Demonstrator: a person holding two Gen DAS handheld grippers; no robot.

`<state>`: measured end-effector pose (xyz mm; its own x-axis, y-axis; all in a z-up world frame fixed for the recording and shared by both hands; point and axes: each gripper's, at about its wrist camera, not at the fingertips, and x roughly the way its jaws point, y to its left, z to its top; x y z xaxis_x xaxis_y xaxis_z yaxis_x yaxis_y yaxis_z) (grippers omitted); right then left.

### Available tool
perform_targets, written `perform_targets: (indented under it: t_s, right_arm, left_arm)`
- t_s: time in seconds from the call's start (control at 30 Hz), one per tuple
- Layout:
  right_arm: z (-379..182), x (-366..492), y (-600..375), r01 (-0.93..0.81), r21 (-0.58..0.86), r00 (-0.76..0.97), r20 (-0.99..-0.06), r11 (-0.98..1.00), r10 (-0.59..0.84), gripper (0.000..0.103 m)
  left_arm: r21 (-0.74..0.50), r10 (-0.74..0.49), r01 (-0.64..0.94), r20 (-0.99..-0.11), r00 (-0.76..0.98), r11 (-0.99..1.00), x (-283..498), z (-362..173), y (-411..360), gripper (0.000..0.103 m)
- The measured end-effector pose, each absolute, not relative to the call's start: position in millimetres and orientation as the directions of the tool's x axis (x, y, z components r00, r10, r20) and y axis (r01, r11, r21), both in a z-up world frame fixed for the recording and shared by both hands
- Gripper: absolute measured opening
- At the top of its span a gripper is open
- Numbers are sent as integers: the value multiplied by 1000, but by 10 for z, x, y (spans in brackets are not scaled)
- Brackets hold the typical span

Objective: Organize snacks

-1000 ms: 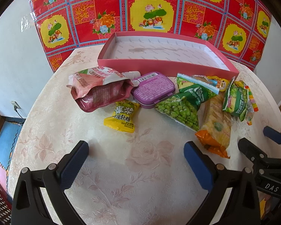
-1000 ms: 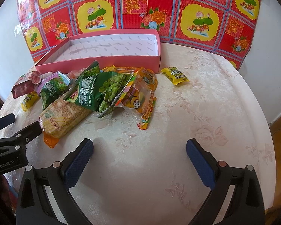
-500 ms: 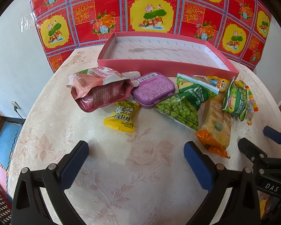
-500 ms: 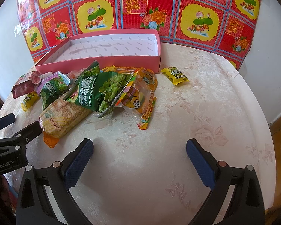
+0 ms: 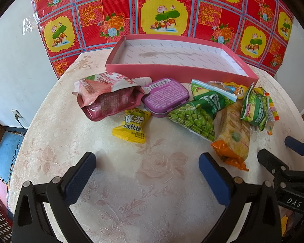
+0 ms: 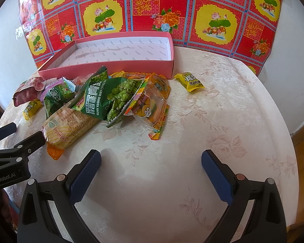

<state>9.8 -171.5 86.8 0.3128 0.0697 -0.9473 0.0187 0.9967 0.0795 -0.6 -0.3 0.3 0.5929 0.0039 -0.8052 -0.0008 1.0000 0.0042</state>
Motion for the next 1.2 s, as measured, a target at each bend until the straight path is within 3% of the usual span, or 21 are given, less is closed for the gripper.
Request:
perform_targets:
  t_s: [0.9, 1.2]
  right_arm:
    - [885, 95, -1740, 16, 83, 312, -947, 996, 73, 100]
    - [948, 89, -1733, 1, 110, 315, -943, 994, 104, 88]
  left_arm:
    - [5, 3, 2, -808, 589, 1000, -6, 11, -2, 103]
    - [3, -13, 27, -809, 588, 1000, -47, 53, 51, 96]
